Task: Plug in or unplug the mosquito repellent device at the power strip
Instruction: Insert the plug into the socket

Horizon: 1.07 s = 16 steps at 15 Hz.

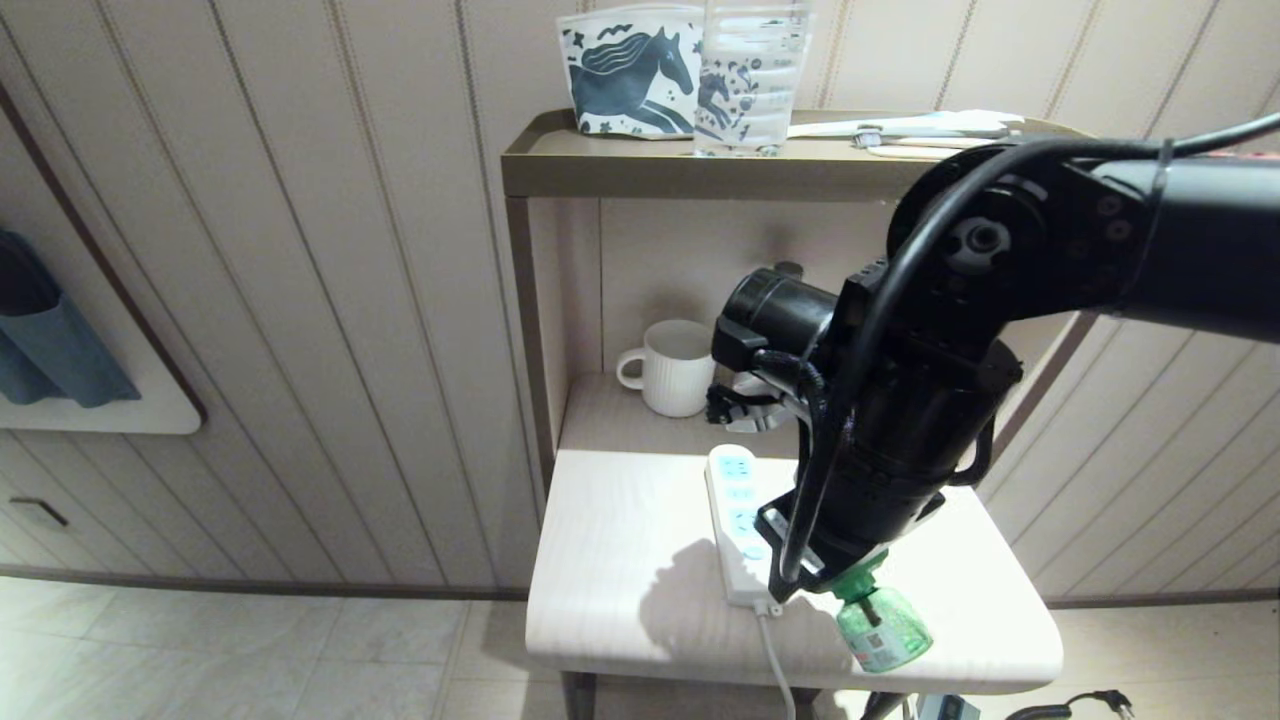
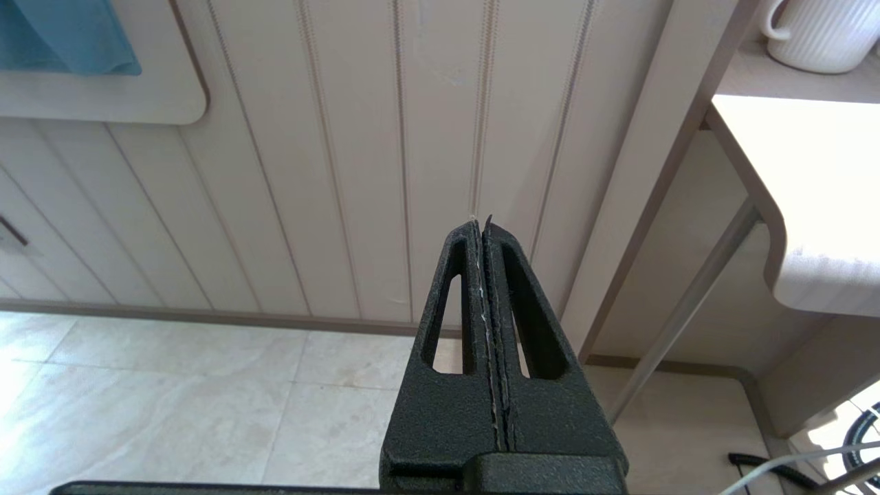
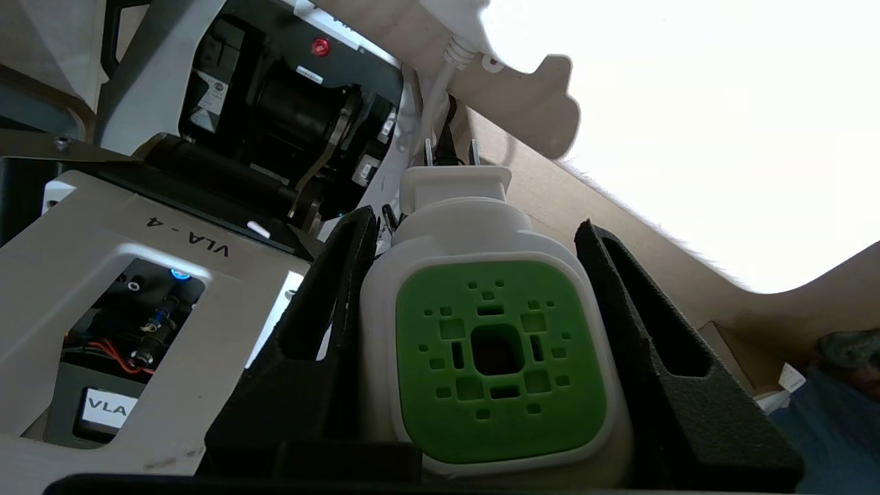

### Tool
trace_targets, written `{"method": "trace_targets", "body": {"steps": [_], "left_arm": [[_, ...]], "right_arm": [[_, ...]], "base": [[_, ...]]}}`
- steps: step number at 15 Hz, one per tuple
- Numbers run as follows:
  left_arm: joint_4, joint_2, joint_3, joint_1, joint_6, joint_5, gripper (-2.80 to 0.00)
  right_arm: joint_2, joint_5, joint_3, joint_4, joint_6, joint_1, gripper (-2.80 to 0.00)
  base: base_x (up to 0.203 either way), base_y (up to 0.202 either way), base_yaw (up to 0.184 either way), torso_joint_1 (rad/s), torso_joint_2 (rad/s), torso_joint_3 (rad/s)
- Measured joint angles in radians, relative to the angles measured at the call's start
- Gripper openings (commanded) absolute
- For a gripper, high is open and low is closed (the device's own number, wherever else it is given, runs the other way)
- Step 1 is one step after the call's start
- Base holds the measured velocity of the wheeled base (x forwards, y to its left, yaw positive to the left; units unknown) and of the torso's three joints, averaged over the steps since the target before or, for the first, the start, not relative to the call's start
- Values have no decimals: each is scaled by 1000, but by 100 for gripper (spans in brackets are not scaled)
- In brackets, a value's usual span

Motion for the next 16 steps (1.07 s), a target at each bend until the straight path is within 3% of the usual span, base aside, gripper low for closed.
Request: {"method": "trace_targets", "body": {"steps": [12, 16], "left_arm": [[0, 0, 0, 0, 0, 0, -280], [0, 0, 0, 0, -1, 0, -280]], "right_arm": [[71, -1, 1, -15, 1, -22, -280], [123, 0, 1, -54, 1, -37, -280]], "base": [[0, 0, 0, 235, -512, -268], [0, 0, 0, 53, -93, -48]]}}
